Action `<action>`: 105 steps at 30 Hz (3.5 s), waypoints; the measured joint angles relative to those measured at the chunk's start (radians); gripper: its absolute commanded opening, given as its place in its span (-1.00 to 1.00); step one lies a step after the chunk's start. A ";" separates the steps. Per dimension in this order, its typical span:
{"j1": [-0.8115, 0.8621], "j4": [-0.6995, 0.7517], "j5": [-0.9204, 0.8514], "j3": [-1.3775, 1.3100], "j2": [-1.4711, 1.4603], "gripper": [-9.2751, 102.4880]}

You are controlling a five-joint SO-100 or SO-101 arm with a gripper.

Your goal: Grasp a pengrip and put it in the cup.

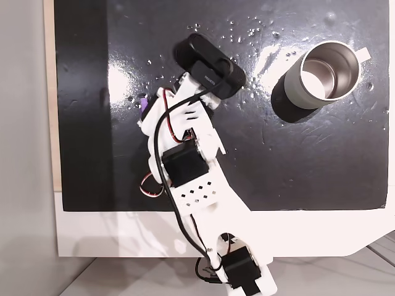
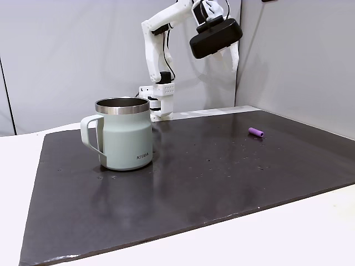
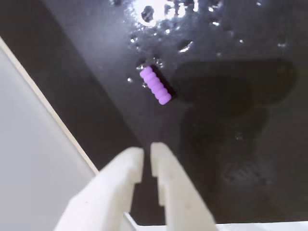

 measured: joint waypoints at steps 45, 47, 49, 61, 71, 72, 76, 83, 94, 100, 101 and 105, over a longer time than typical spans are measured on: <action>-0.173 -0.063 -0.517 -0.103 -0.499 -0.42; -0.169 -0.104 -0.528 -0.072 -0.497 -0.42; -0.164 -0.141 -0.535 -0.046 -0.502 -0.42; -0.156 -0.259 -0.555 -0.037 -0.614 -0.42; -0.156 -0.325 -0.574 -0.043 -0.723 -0.43; -0.156 -0.325 -0.574 -0.046 -0.730 -0.43; -0.155 -0.325 -0.574 -0.061 -0.746 -0.49; -0.155 -0.325 -0.592 -0.066 -0.753 -0.81; -0.152 -0.325 -0.589 -0.066 -0.739 -0.83; -0.130 -0.236 -0.563 -0.095 -0.696 -0.84; -0.123 -0.212 -0.558 -0.098 -0.676 -0.84; -0.084 -0.120 -0.545 -0.104 -0.565 -0.84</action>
